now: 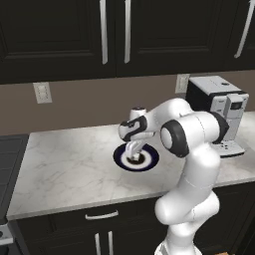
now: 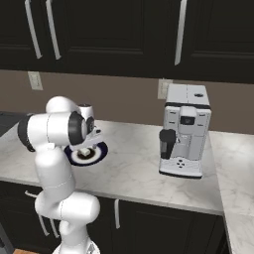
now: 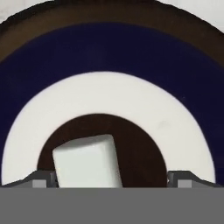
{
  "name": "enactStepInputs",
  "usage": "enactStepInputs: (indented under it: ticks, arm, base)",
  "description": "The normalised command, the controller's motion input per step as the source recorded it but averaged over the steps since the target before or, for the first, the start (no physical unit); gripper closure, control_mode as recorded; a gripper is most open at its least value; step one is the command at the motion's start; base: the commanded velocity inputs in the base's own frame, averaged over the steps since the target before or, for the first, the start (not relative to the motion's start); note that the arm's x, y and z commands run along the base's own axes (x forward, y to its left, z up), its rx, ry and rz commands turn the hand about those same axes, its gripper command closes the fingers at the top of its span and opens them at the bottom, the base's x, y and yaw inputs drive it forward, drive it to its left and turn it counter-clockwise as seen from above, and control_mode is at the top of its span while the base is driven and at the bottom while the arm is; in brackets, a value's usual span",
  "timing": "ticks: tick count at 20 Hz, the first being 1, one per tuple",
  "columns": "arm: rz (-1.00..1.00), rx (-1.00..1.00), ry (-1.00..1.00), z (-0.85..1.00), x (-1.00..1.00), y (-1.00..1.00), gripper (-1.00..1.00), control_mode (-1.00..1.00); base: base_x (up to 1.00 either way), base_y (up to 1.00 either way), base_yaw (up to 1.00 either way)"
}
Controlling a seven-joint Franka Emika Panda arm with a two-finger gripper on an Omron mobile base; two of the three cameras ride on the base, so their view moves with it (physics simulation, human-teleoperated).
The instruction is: Pick up the marshmallow and place it in the cup of hot chocolate on the dining counter.
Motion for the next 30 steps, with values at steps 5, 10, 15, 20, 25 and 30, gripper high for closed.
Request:
enactStepInputs:
  ticks: [5, 10, 15, 20, 25, 30]
  arm:
    - [0.00, 0.00, 0.00, -0.15, 0.13, 0.06, -1.00, -1.00]
    - [0.00, 0.00, 0.00, -0.17, 0.00, 0.05, -1.00, -1.00]
    - [0.00, 0.00, 0.00, -0.28, 0.00, 0.04, 1.00, -1.00]
    - [0.01, 0.00, -0.01, -0.33, -0.23, 0.02, 1.00, -1.00]
    - [0.01, 0.00, 0.00, -0.32, -0.19, 0.02, 1.00, -1.00]
    - [0.00, 0.00, -0.11, 0.00, -0.51, 0.00, 1.00, -1.00]
  base:
    - [0.00, 0.00, 0.00]
    - [0.00, 0.00, 0.00]
    - [0.00, 0.00, 0.00]
    - [0.00, 0.00, 0.00]
    - [0.00, 0.00, 0.00]
    - [0.00, 0.00, 0.00]
